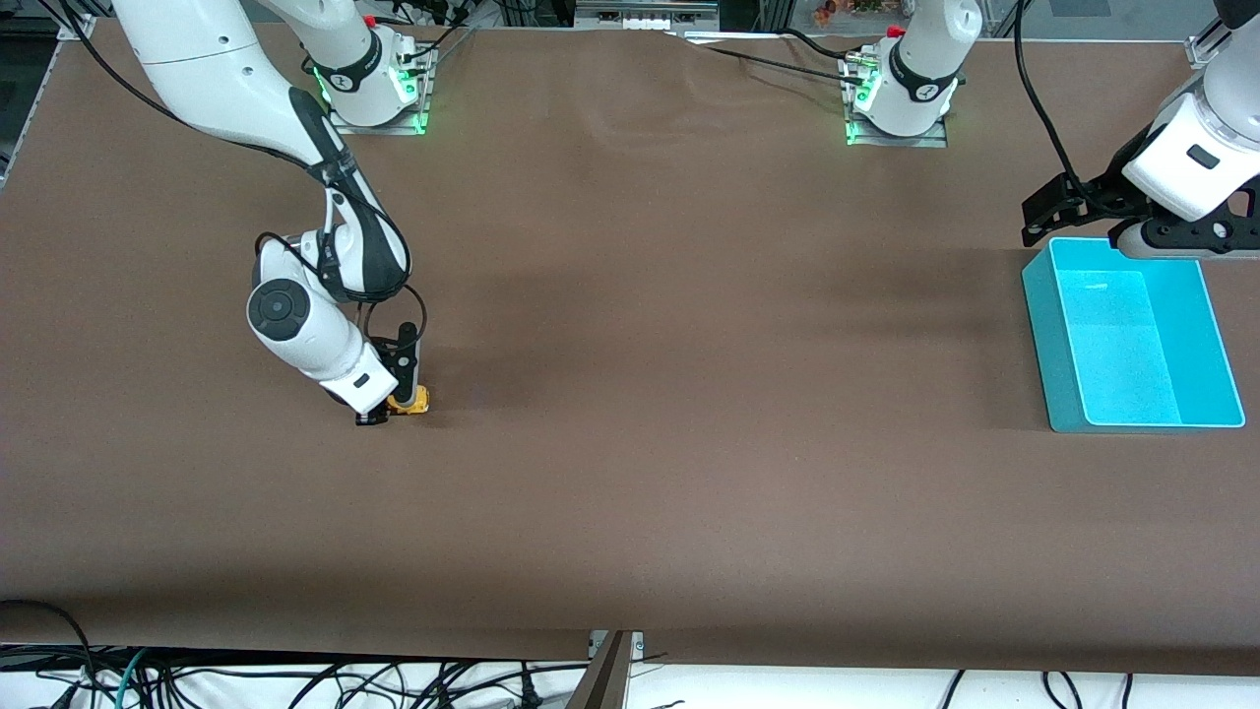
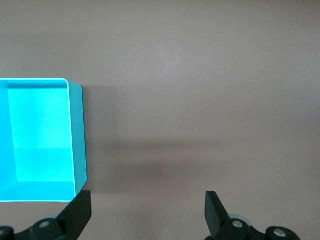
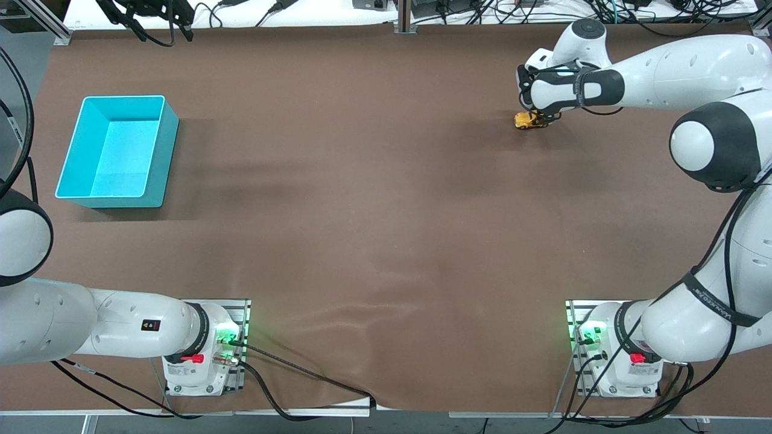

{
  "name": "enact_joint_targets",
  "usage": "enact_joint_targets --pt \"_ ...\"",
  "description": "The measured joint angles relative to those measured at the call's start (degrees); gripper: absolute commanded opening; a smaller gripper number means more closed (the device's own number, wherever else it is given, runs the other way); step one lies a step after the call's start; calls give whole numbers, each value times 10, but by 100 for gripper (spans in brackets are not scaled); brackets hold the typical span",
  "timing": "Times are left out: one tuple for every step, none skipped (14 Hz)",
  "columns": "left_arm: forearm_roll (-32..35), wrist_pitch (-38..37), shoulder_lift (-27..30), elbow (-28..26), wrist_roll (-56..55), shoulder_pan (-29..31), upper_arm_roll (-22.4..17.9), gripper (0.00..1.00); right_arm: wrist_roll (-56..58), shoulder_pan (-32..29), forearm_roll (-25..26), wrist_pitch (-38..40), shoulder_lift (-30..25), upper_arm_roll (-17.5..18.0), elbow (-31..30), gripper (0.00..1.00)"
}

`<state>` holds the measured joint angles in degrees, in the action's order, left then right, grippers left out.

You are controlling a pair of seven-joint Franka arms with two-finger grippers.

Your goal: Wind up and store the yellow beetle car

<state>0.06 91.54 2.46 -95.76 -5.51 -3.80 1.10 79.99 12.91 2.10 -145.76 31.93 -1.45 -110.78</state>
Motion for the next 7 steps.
enact_joint_targets --pt "0 0 0 0 0 0 0 100 6 -6 0 0 0 -1 -1 42" --pt "0 0 0 0 0 0 0 100 12 -13 0 0 0 -1 -1 42" --pt "0 0 0 0 0 0 0 100 17 -19 0 0 0 -1 -1 42" --pt "0 0 0 0 0 0 0 100 23 -24 0 0 -1 -1 -1 42" --pt "0 0 0 0 0 0 0 100 29 -30 0 0 -1 -2 -1 42" --pt "0 0 0 0 0 0 0 100 35 -37 0 0 -1 -2 -2 42" --pt "0 0 0 0 0 0 0 100 40 -45 0 0 -1 -2 -2 42"
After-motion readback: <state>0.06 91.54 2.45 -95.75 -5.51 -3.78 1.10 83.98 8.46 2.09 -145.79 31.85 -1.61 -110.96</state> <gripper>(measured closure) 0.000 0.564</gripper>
